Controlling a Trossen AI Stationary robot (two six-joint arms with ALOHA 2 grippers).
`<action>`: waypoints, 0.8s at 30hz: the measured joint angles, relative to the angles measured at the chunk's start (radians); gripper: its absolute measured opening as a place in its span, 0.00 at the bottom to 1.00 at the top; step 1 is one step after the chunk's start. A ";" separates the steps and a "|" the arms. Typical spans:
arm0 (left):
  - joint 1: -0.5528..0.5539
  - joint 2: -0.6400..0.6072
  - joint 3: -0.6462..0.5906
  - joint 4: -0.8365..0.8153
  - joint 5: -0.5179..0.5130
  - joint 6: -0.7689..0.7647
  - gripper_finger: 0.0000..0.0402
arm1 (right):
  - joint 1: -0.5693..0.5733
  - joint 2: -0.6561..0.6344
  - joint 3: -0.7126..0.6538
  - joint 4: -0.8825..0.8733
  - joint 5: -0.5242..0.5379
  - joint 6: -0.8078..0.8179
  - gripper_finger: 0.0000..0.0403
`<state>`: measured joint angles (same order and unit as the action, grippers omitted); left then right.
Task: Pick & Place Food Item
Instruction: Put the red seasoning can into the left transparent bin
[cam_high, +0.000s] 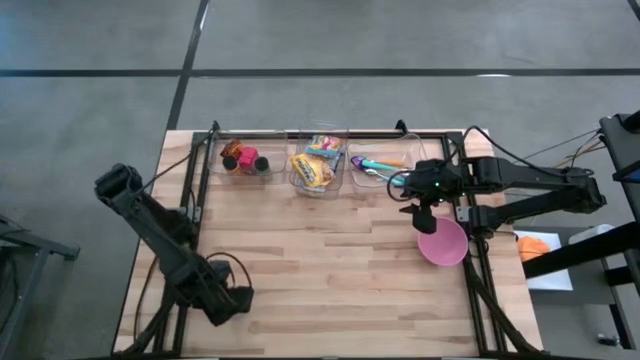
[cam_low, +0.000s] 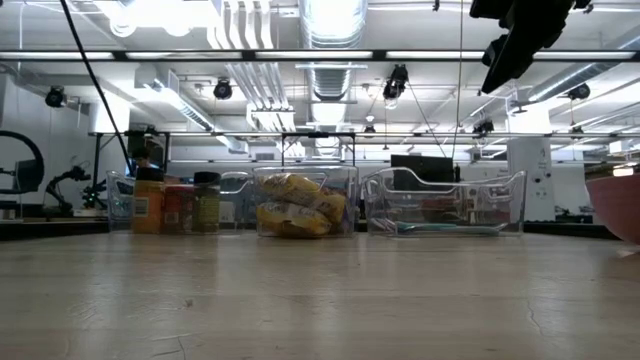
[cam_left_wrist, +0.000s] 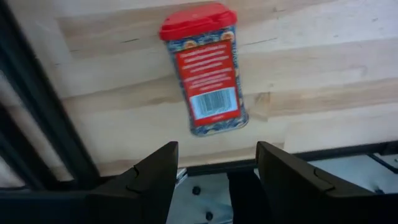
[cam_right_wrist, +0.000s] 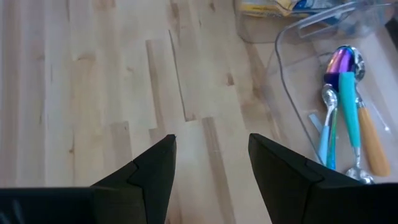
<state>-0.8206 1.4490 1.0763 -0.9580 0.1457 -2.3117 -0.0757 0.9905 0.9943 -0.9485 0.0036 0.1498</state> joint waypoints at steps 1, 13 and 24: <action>0.003 0.016 0.000 0.014 -0.004 0.003 0.56 | 0.000 0.000 0.000 0.000 0.001 -0.005 0.50; 0.014 0.142 -0.001 0.031 -0.093 -0.009 0.56 | 0.000 0.000 0.000 0.001 0.000 -0.022 0.50; 0.022 0.178 0.005 0.007 -0.073 -0.001 0.56 | 0.000 0.000 0.000 0.003 -0.003 0.008 0.50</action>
<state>-0.7986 1.6269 1.0813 -0.9511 0.0730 -2.3127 -0.0761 0.9905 0.9939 -0.9459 0.0006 0.1581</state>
